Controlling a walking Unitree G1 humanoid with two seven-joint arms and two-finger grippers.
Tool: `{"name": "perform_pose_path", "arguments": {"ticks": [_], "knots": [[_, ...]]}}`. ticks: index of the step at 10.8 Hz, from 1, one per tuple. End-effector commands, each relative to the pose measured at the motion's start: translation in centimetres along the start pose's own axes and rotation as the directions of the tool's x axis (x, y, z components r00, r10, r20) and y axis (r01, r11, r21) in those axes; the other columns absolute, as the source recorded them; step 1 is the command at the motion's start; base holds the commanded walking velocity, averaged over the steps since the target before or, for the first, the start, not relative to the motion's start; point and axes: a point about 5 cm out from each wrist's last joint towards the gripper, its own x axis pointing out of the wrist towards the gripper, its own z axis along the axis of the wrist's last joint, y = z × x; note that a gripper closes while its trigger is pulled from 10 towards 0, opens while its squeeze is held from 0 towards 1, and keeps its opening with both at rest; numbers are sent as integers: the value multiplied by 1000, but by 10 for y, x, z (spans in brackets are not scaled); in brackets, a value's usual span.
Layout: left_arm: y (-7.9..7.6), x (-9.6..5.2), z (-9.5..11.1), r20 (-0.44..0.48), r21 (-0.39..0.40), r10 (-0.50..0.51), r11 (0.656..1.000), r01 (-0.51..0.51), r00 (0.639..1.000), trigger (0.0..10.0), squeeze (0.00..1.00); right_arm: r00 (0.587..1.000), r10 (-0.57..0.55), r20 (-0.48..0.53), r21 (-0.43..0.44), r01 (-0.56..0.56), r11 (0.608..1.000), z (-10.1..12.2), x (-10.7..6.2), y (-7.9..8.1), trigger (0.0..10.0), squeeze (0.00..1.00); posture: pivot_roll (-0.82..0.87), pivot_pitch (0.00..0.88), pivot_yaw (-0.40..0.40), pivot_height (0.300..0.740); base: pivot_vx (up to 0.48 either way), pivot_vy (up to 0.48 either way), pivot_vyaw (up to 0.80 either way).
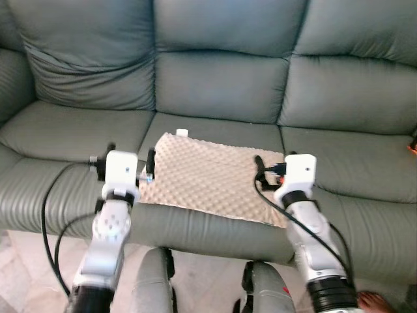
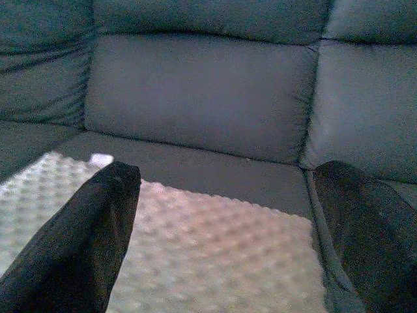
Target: Move the pillow to the sofa
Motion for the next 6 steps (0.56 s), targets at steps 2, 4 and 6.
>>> {"name": "perform_pose_path", "arguments": {"ticks": [2,4,6], "knots": [[-8,5,13,12,-2,-50,999,50,999,10000,1000,999,-25,30,12,24,1000,8,3,-1,10000,0,22,0,-7,669,0,0,0],[-11,13,12,-11,-18,-60,998,59,998,10000,1000,1000,-15,24,5,15,1000,7,0,-7,10000,0,-8,0,-9,698,0,0,0],[-18,14,15,-24,-18,-83,996,82,996,10000,490,999,-28,25,-1,28,1000,8,1,-12,10000,0,-20,0,-7,727,0,0,0]]}}
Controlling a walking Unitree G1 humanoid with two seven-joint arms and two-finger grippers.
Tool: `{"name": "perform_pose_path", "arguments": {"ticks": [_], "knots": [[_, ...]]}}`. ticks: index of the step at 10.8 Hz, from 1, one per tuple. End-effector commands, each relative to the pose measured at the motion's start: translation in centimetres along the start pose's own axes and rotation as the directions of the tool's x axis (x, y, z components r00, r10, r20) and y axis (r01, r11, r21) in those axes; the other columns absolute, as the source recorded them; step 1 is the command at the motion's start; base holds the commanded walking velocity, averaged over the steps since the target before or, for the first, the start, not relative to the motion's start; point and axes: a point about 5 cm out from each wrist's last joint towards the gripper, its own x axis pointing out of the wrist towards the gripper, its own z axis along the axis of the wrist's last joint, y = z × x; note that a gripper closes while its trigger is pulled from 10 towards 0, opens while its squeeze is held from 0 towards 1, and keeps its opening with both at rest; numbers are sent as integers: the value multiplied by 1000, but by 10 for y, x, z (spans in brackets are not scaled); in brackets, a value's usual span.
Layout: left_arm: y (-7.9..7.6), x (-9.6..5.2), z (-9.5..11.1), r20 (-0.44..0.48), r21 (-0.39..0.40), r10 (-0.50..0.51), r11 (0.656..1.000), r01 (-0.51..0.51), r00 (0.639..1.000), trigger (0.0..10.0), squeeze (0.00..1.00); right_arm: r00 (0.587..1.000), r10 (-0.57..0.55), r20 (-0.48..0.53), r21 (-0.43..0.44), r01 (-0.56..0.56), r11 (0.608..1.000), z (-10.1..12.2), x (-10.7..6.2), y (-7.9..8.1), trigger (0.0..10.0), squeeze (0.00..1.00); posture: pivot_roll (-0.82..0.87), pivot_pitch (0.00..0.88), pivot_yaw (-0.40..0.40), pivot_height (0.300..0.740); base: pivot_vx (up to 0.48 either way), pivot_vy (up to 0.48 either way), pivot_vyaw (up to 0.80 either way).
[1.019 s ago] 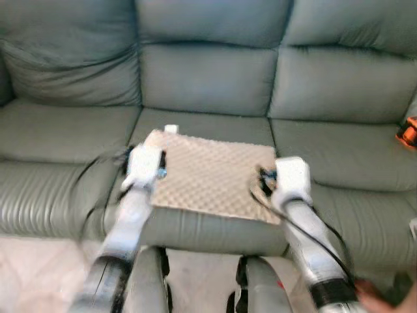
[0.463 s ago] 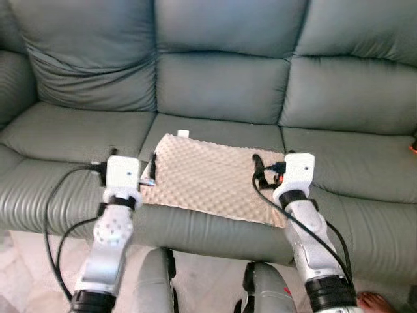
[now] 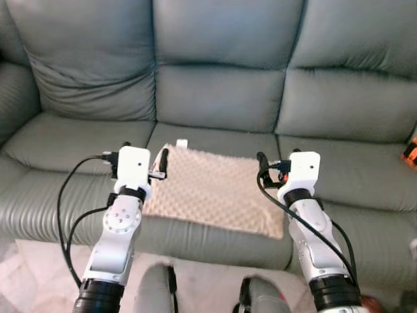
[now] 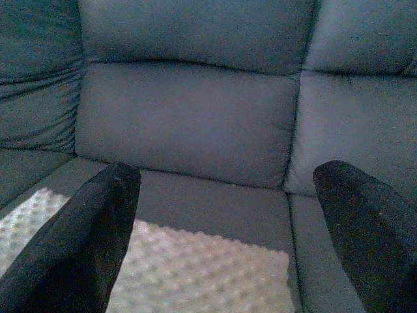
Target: Move the pillow to the sofa
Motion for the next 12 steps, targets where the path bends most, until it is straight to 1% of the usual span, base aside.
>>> {"name": "perform_pose_path", "arguments": {"ticks": [1,4,5,6,7,8,9,10,11,12], "knots": [[-3,1,0,-11,15,-11,1000,11,1000,10000,0,1000,-17,15,7,17,1000,5,0,-3,10000,0,-22,0,-8,740,0,0,0],[-3,-4,-6,-46,-9,10,1000,-10,999,10000,0,1000,-3,1,11,3,1000,1,-3,0,10000,0,-15,0,-22,740,0,0,0],[-2,-5,-7,-62,-18,23,1000,-24,998,10000,0,1000,3,3,24,-3,1000,0,-3,1,10000,0,-15,0,-23,740,0,0,0],[0,-6,-7,-65,-26,40,999,-41,997,10000,0,1000,0,15,62,-1,998,4,-2,3,10000,0,-19,0,-24,740,0,0,0],[1,-8,-6,-59,-23,44,999,-45,997,10000,0,1000,2,22,63,-4,998,6,-2,3,10000,0,-25,0,-20,740,0,0,0],[15,-14,-12,-67,-28,46,998,-48,997,10000,0,999,18,35,46,-19,999,8,-5,1,10000,0,-34,0,-16,740,0,0,800],[37,-25,-22,-96,-10,78,997,-79,992,10000,0,999,9,39,34,-10,999,9,-14,-7,10000,0,-28,0,-19,740,0,0,800],[42,-30,-22,-98,5,79,997,-79,992,10000,0,1000,0,31,34,-1,999,8,-21,-14,10000,0,-23,0,-23,740,0,0,800],[42,-35,-22,-104,6,81,997,-81,991,10000,0,1000,-8,24,39,8,999,7,-26,-19,10000,0,-18,0,-26,740,0,0,800],[34,-47,-25,-117,8,46,999,-45,992,10000,0,1000,-16,8,31,16,999,5,-37,-23,10000,0,-15,0,-27,740,0,0,719]]}}
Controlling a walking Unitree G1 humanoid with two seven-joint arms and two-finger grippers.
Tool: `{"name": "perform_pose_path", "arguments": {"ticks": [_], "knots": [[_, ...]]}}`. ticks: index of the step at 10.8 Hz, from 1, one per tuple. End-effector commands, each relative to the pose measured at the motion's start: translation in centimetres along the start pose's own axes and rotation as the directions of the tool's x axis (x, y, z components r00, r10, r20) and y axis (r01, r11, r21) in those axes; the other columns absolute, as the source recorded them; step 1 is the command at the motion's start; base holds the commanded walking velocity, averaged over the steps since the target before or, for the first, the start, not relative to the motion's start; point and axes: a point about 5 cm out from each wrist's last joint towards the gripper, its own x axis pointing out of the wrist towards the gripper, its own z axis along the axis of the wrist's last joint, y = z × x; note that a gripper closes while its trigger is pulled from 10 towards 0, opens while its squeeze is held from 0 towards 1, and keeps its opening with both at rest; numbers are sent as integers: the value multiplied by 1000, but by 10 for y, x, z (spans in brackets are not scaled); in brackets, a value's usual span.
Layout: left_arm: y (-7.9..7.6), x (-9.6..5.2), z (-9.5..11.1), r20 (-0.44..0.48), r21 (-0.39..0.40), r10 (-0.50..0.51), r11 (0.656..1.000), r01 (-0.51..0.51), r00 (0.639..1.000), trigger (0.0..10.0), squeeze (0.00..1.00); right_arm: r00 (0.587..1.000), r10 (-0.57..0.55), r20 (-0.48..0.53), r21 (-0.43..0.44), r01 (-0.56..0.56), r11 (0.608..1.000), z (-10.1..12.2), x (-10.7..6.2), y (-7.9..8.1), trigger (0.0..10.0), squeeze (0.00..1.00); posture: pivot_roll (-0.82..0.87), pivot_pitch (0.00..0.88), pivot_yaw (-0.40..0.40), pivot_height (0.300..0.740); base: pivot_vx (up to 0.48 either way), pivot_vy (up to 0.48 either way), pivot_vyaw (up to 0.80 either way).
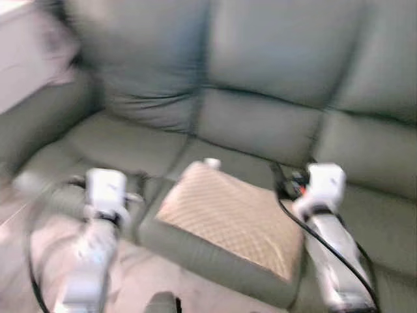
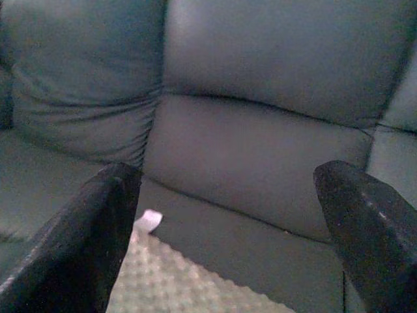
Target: Move the pillow to the sofa
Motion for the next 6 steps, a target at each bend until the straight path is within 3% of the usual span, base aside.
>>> {"name": "perform_pose_path", "arguments": {"ticks": [1,5,6], "knots": [[4,-3,3,10,21,3,1000,-4,1000,10000,0,1000,21,18,-4,-21,1000,7,-2,1,10000,0,-15,0,-27,740,0,0,788],[4,8,10,16,-19,13,1000,-13,1000,10000,0,1000,28,6,21,-28,999,8,1,5,10000,0,-20,0,-23,740,0,0,786],[4,9,8,6,-28,9,1000,-9,1000,10000,0,1000,28,4,21,-28,999,8,3,4,10000,0,-18,0,-27,740,0,390,0]]}}
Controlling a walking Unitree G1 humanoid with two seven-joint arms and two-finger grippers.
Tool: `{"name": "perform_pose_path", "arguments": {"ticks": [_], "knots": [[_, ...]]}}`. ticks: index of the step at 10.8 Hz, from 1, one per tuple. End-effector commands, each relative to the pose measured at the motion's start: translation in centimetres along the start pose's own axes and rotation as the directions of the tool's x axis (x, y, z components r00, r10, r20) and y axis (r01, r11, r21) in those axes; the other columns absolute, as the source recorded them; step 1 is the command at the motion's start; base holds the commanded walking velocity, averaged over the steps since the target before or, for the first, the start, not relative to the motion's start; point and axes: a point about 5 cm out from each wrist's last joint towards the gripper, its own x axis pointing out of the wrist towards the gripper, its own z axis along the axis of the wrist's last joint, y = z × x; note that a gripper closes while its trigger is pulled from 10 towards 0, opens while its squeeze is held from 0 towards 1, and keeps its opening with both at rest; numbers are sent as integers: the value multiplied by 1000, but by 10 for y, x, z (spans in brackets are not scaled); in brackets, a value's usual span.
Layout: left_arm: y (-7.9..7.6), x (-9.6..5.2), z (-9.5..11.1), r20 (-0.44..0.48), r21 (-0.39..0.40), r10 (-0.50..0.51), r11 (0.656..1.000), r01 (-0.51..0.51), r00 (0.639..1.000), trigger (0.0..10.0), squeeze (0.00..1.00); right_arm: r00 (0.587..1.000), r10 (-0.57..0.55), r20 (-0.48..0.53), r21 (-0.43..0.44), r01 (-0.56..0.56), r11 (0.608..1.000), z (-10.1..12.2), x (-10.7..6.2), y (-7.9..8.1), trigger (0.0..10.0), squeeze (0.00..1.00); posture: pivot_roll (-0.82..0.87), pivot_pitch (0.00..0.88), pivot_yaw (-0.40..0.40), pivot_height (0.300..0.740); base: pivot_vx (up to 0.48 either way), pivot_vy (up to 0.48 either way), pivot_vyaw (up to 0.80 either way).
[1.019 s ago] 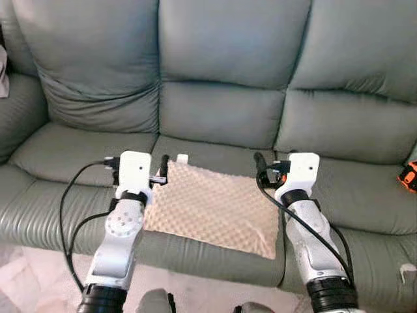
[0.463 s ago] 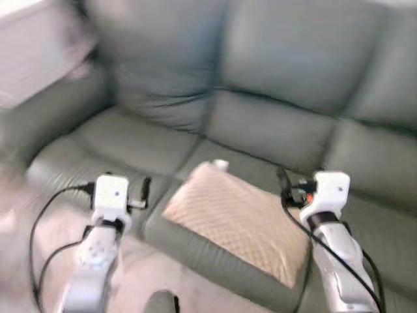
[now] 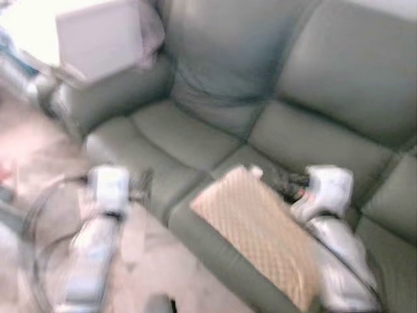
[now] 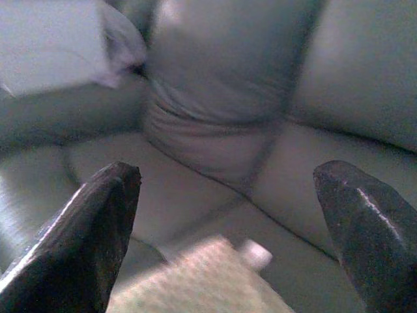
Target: Move the pillow to the sofa
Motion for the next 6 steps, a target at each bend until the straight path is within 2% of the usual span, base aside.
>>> {"name": "perform_pose_path", "arguments": {"ticks": [1,6], "knots": [[-8,3,4,11,-14,-29,999,29,1000,10000,0,999,-39,-29,-12,38,999,-5,-6,-13,10000,0,-17,0,-28,740,0,480,0],[-11,6,3,1,-25,-34,999,34,999,10000,0,999,-28,-37,-15,28,1000,-7,-1,-10,10000,0,-17,0,-24,740,0,480,0]]}}
